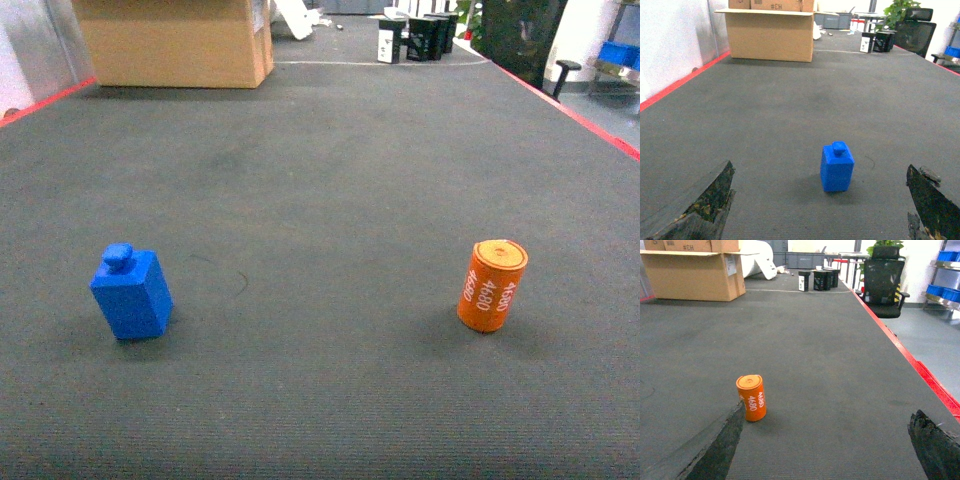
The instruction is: Sort blue parts and orange caps into right shelf containers
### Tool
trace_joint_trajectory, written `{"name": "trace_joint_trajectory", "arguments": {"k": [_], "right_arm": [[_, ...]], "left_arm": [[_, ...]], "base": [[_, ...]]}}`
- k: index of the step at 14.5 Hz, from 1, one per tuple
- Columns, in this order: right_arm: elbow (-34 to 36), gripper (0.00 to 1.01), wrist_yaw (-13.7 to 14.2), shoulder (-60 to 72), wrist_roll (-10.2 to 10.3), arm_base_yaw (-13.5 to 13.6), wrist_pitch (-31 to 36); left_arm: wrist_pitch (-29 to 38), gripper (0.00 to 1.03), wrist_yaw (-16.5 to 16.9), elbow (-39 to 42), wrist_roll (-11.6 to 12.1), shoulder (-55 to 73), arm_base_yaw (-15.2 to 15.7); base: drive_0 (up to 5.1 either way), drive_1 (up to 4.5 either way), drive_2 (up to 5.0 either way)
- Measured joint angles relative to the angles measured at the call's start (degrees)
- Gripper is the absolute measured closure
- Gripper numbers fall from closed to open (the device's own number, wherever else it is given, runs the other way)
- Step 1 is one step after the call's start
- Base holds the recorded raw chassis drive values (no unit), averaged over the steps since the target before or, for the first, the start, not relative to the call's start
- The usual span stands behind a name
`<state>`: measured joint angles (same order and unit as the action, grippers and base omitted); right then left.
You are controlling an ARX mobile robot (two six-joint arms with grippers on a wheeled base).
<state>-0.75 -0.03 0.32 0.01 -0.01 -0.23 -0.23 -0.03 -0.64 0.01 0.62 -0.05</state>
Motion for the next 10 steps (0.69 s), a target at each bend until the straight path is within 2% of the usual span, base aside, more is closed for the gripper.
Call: {"name": "trace_joint_trajectory", "arguments": {"k": [10], "right_arm": [[0.00,0.03,0.00,0.00,0.00,0.00,-0.02]], "left_arm": [[0.00,0.05,0.02,0.00,0.02,0.00,0.00]], "base": [[0.0,0.00,0.0]]}}
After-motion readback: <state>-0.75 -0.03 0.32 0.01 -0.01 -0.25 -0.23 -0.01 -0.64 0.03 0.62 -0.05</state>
